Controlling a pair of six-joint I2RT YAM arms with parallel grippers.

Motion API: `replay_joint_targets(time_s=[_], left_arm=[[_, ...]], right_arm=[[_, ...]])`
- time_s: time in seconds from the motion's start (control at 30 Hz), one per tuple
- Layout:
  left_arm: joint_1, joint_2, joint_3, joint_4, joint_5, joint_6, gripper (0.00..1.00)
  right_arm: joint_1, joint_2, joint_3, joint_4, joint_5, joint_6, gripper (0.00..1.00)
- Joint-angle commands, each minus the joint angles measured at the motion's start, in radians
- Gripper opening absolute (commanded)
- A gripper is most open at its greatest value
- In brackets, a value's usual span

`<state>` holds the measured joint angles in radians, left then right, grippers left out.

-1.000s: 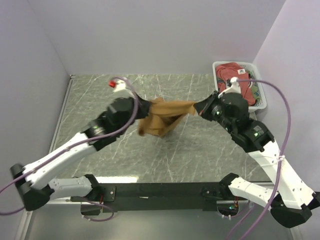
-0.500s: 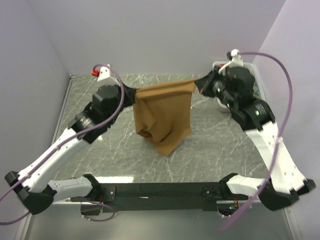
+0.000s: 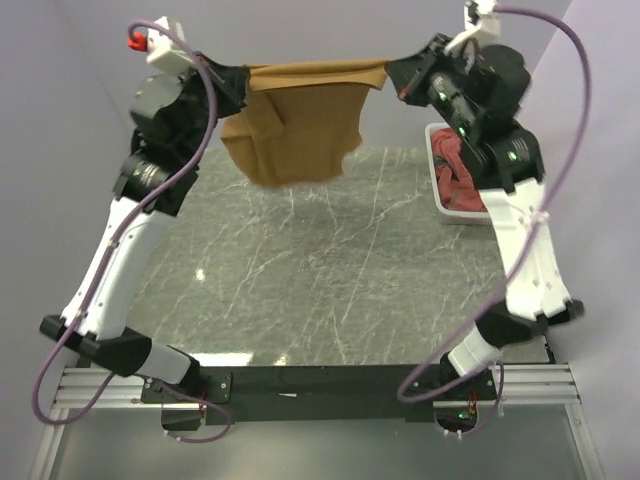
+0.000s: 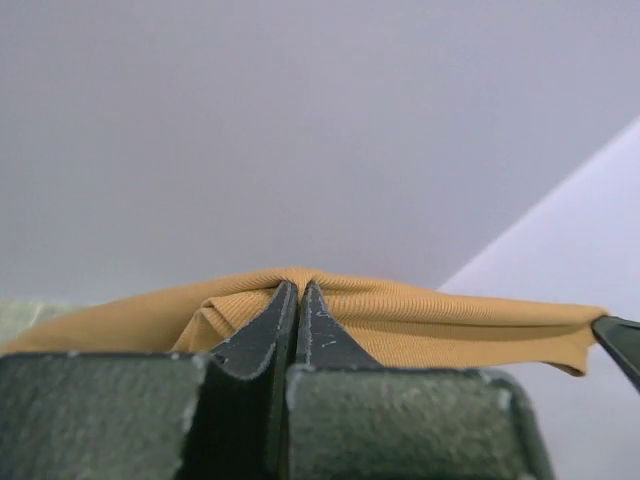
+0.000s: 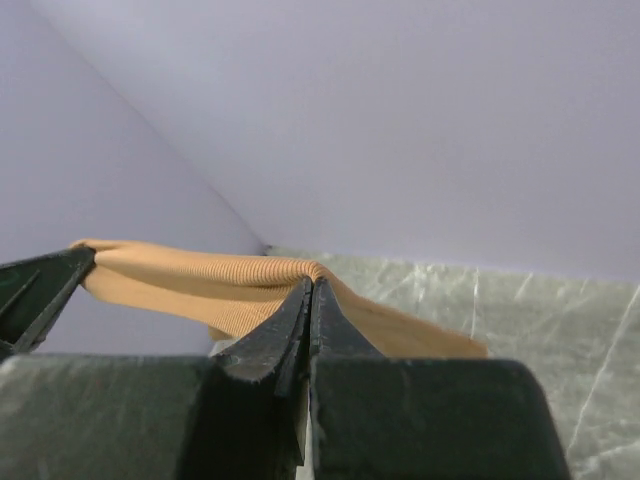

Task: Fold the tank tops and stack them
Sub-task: Flatten the tank top out

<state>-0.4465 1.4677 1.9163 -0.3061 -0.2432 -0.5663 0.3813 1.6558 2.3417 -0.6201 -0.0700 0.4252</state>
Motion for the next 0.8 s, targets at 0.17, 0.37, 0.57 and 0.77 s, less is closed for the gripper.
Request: replay_joint_targets(time_s=[0.17,0.37,0.57,0.77], left_arm=[[0.003,-0.222,-0.408,0.031,0.171,-0.053,0.01],[0.002,-0.345,-0.987,0.146,0.258,-0.239,0.27],[0.002,-0.345,-1.134,0.141,0.256,-0.279,0.71],[0.002,-0.392,-1.266,0.098,0.156,-0.388,0.62]], right_arm=[[-0.015,-0.399,-0.796,0.222,0.024,0.075,0.00],[-0.051,-0.510,-1.494,0.338,0.029,0.181,0.00],[-0.167,-0.375,-1.576,0.373,-0.093,0.130,0.31],[-0.167,-0.433,-1.602,0.339,-0.025,0.118,0.51]])
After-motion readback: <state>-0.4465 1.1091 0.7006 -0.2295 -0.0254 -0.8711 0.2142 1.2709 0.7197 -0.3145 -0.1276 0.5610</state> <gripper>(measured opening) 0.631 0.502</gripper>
